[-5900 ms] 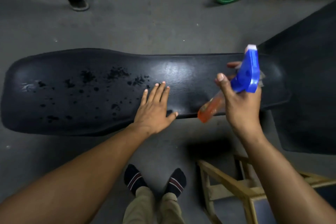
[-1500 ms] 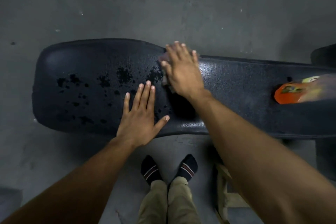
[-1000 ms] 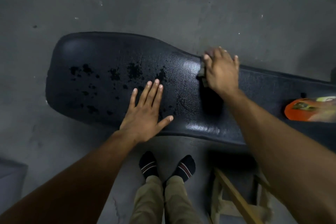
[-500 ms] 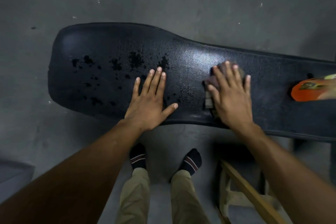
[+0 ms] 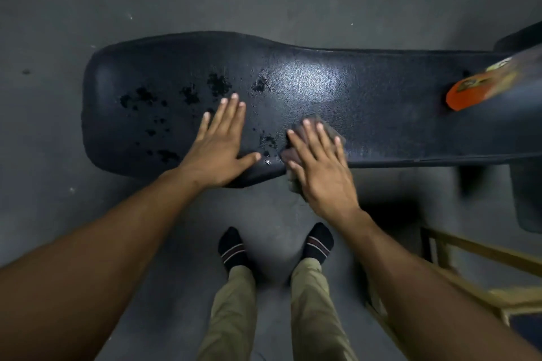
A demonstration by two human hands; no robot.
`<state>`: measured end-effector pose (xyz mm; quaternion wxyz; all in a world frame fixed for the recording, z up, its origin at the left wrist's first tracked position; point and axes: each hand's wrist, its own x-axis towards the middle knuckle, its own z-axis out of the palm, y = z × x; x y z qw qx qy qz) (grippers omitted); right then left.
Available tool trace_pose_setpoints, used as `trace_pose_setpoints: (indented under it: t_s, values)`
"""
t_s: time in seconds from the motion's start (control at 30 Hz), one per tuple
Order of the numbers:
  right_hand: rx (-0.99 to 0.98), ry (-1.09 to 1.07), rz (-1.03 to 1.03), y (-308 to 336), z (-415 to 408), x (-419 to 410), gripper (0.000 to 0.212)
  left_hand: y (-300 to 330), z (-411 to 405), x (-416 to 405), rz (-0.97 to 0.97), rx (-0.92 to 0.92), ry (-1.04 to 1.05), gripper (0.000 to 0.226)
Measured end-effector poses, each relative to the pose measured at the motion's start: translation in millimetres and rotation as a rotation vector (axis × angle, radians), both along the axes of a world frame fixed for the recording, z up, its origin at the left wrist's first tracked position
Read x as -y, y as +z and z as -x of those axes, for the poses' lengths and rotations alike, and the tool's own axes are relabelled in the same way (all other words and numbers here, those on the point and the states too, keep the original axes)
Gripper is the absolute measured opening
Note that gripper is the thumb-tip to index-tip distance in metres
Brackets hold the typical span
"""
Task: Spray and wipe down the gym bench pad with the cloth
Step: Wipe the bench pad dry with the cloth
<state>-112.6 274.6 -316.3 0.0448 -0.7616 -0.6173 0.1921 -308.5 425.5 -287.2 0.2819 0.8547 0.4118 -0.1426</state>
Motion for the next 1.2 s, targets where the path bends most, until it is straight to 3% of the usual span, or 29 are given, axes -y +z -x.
trace_pose_setpoints:
  t_s: [0.13,0.27,0.43,0.57,0.67,0.77,0.93,1.07,1.2]
  values:
    - [0.046,-0.245,0.053,2.1,-36.5,22.4,0.059,4.5,41.1,-14.1,-0.082,-0.082,0.06,0.101]
    - [0.001,-0.471,0.01,0.5,-43.7,-8.8,0.056,-7.5,65.5,-25.6,-0.148,-0.149,0.094,0.102]
    - [-0.058,-0.152,-0.028,-0.9,40.7,-57.8,0.055,-19.3,73.7,-24.9,-0.181,-0.129,0.084,0.102]
    - [-0.078,0.009,-0.039,2.4,87.4,-41.9,0.056,-18.1,72.2,-28.9,-0.156,-0.144,0.084,0.103]
    - [-0.032,0.01,0.008,1.9,73.0,-11.9,0.057,-17.3,71.6,-29.6,-0.14,-0.134,0.085,0.103]
    - [-0.01,-0.123,0.055,3.0,35.4,-2.2,0.057,-19.1,72.1,-29.1,-0.138,-0.132,0.091,0.103]
    - [-0.044,-0.359,0.003,6.6,8.7,-68.1,0.055,-22.4,71.9,-28.4,-0.158,-0.119,0.096,0.103]
    - [-0.086,-0.143,-0.017,5.1,57.7,-117.6,0.056,-22.5,72.5,-28.9,-0.167,-0.123,0.094,0.103]
    - [-0.128,0.051,-0.029,4.9,88.7,-89.3,0.056,-21.9,70.4,-29.7,-0.143,-0.148,0.086,0.103]
